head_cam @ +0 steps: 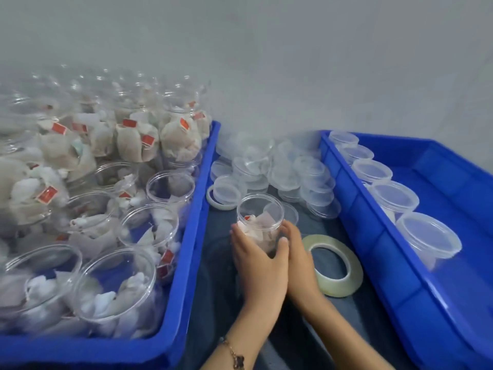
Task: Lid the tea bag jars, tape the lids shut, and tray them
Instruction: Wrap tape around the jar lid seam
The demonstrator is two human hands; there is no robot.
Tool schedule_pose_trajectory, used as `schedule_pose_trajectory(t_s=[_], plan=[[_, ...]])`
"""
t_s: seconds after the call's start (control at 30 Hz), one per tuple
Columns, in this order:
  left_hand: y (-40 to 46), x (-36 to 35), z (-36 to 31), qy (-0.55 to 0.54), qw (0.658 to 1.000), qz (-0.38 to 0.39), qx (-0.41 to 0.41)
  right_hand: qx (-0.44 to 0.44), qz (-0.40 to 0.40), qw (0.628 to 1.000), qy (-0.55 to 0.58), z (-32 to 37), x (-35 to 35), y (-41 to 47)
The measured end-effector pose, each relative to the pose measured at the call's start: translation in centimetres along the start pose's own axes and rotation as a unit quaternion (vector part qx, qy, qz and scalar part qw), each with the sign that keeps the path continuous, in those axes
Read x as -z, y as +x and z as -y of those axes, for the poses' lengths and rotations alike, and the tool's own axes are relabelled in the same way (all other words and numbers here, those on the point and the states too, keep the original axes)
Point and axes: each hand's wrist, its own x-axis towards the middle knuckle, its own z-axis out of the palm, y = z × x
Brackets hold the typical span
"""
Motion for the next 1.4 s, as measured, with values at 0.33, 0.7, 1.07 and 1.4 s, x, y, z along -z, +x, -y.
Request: schedule_pose_trajectory(t_s=[0.33,0.7,1.07,1.4], plan=[[1.8,2.0,3.5,0.018,0.998,0.054,-0.041,0.124,0.037,0.851,-0.510,-1.5,2.0,7.3],[1.8,2.3,4.5,0.021,0.996,0.066,-0.049,-0.085,-0.036,0.994,-0.058,7.1,2.7,8.2],[1.9,2.2,4.8,0.050,0.994,0.057,-0.074,0.220,0.168,0.939,-0.203,7.1,0.8,6.7],[2.5,1.8,5.3,0.027,0.995,0.074,-0.055,0.205,0.074,0.854,-0.473,7.2,-1.6,4.7]])
